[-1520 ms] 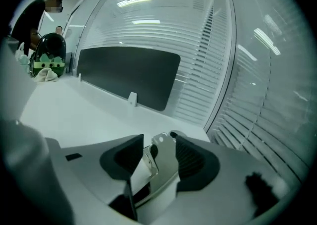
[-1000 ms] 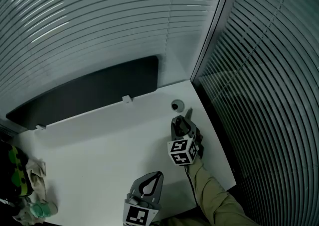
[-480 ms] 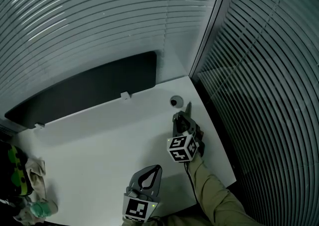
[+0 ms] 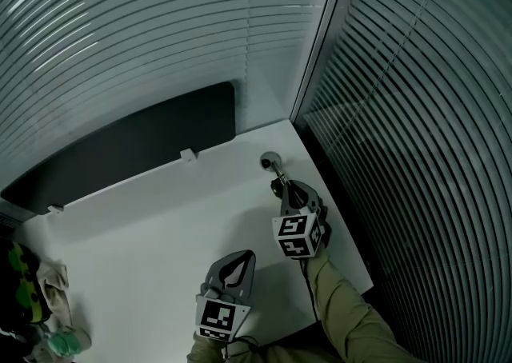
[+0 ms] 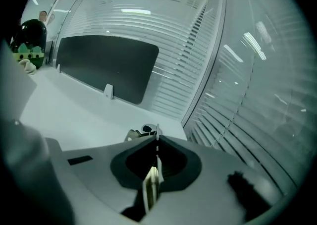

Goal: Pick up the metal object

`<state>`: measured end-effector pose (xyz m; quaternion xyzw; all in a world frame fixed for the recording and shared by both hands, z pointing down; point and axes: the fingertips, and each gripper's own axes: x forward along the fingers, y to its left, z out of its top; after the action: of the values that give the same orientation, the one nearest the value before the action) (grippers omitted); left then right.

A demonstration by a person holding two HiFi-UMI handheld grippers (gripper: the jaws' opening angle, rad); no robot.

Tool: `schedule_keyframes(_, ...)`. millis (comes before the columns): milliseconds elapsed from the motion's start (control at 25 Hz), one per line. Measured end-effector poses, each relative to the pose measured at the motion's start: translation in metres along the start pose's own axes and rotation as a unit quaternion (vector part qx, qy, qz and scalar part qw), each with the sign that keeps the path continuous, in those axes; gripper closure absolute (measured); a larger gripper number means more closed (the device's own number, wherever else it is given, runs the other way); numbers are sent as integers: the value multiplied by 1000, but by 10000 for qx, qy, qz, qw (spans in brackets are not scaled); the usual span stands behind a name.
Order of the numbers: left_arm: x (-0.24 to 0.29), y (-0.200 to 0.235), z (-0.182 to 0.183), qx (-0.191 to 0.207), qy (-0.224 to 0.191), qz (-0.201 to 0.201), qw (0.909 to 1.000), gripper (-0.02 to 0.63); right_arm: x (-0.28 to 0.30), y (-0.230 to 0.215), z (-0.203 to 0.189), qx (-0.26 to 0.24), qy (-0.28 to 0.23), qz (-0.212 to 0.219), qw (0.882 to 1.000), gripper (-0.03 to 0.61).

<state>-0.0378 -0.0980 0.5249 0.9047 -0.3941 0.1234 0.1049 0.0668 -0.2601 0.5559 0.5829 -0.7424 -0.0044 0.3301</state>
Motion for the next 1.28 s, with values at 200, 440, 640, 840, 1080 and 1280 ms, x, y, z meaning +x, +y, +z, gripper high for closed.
schedule_keyframes(200,15,-4,0,76,-1,-115,9999,607,-10,0,-1,231,-73,201,9995,570)
schedule_keyframes(440,20,-12,1,-22,90,-237,9997,607,-39,15,6,716,-418,748,9938,571)
schedule_keyframes(640,16,-19,5,16,67,-290,9996,607,-75,29,14,1159,-720,1203,9833,570)
schedule_keyframes(840,5,-22,15,147,-23,-227,9996,607,-113,34,31,1574,-1044,1649,9681,570)
schedule_keyframes(1080,-17,-27,39,238,-184,-160,9994,607,-159,32,61,1991,-1555,1995,9468,570)
schedule_keyframes(1280,-41,-40,60,436,-387,-141,9982,607,-203,30,84,2114,-1968,2224,9312,570)
